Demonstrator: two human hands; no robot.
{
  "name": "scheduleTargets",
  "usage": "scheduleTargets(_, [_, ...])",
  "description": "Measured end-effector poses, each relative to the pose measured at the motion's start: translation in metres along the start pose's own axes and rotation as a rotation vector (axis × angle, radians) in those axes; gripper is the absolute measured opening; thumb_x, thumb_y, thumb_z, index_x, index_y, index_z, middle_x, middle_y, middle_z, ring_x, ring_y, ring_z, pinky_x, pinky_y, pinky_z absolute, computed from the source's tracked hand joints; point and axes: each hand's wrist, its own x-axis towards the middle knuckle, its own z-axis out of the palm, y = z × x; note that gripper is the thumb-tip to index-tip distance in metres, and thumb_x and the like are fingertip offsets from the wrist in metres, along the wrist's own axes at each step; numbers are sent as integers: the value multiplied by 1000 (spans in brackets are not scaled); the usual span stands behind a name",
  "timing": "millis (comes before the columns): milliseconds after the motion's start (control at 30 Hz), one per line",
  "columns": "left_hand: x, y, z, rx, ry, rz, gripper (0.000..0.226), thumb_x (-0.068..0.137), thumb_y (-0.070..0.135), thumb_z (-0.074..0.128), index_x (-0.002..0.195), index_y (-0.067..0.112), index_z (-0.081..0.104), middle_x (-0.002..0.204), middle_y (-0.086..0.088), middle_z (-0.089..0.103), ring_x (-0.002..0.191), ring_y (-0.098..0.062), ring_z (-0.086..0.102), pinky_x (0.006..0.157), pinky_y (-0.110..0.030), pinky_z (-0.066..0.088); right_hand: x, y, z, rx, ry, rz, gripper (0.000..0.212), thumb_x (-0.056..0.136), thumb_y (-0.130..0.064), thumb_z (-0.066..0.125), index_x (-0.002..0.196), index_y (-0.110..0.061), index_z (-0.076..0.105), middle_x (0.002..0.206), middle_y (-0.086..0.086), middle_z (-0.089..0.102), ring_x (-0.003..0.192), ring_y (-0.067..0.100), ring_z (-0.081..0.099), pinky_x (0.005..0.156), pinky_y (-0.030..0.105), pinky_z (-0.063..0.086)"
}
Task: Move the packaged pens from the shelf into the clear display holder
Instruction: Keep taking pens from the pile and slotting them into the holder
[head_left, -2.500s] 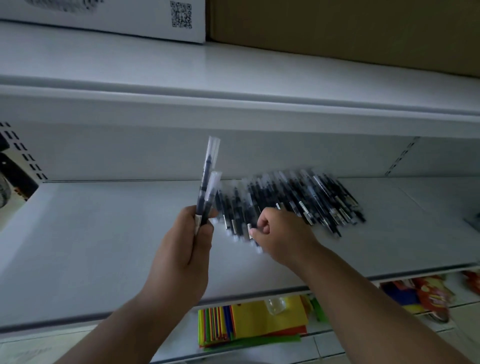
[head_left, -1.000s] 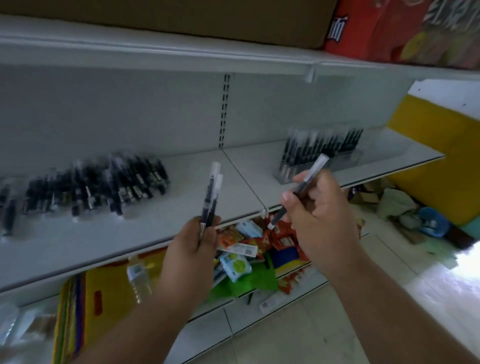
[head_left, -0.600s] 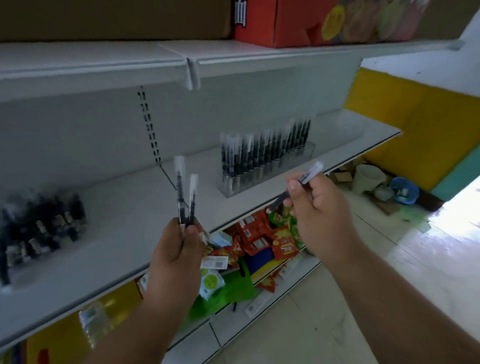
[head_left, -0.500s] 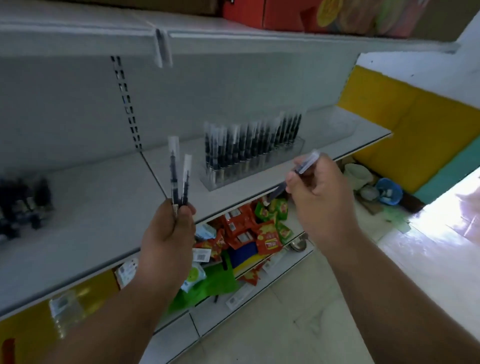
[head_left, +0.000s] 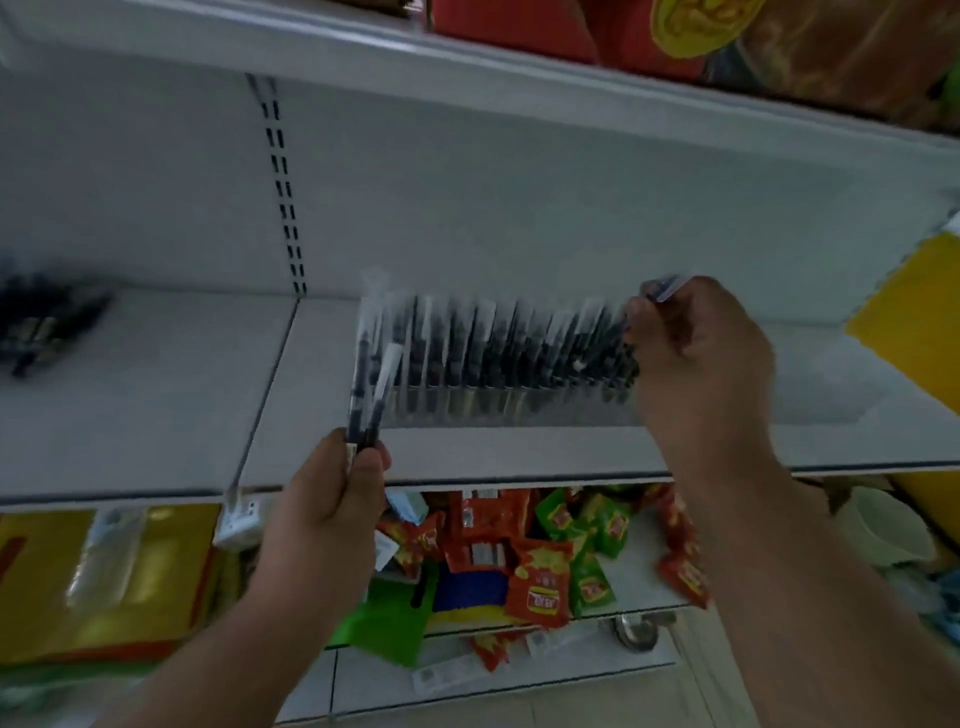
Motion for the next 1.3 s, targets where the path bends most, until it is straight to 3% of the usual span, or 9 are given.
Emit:
scheduleTargets(100, [-13,6,25,10,91,-8,22,87,46,43,77,30,54,55,10,47,52,-13,40,54,-36,33,19,15,10,7,-154,-56,16,95,-28,60,83,-19,58,67,-15,54,65,-12,53,55,3,33])
scheduleTargets(233, [-27,13,43,9,157,-21,28,81,56,46,79,29,56,58,8,46,53,-16,38,53,-36,31,26,29,22,-18,-337,-91,21,97,-36,55,88,-18,59,73,-5,60,68,12,58,59,28,44])
scheduleTargets(433, [-34,17,66,0,202,-30,28,81,54,48,78,28,57,59,10,48,55,-17,39,57,-39,32,34,35,20,-33,-359,-159,23,97,-39,54,92,-18,60,74,-5,60,67,14,57,60,28,44])
scheduleTargets(633, [-38,18,78,23,200,-36,21,88,44,46,76,31,57,58,13,49,55,-12,41,55,-35,33,29,48,27,-85,-457,-134,27,96,-37,57,77,-19,54,66,-6,56,62,13,54,56,28,39])
scheduleTargets(800, [-32,17,79,-17,169,-31,30,81,57,49,79,29,56,59,9,45,54,-19,35,55,-39,30,16,56,33,-166,-520,-36,30,92,-47,61,75,-24,52,69,-9,55,63,9,52,53,24,34])
scheduleTargets(933, [-25,20,82,-22,125,-12,29,81,56,48,83,29,58,59,8,44,52,-16,35,51,-33,30,9,49,12,77,-390,-51,31,82,-51,70,85,-22,59,75,-8,60,66,8,56,58,29,49])
scheduleTargets(1100, [-16,28,110,-18,-40,40,30,81,60,47,86,33,59,56,7,42,51,-17,35,52,-36,30,-13,26,-2,429,-761,-1,16,89,-42,64,87,-26,66,72,-3,64,64,14,59,64,40,55])
scheduleTargets(1200, [-16,29,125,-29,-88,35,28,84,59,48,89,35,61,57,5,40,52,-20,33,52,-39,29,-9,31,-12,488,-701,69,16,94,-28,62,78,-23,63,65,5,61,57,16,55,60,33,53])
scheduleTargets(1300, [-15,26,127,-29,-5,34,21,100,37,46,85,32,60,56,3,38,51,-20,32,50,-40,28,12,40,-28,531,-436,139,20,97,-26,57,80,-17,61,60,2,60,54,13,56,55,29,50])
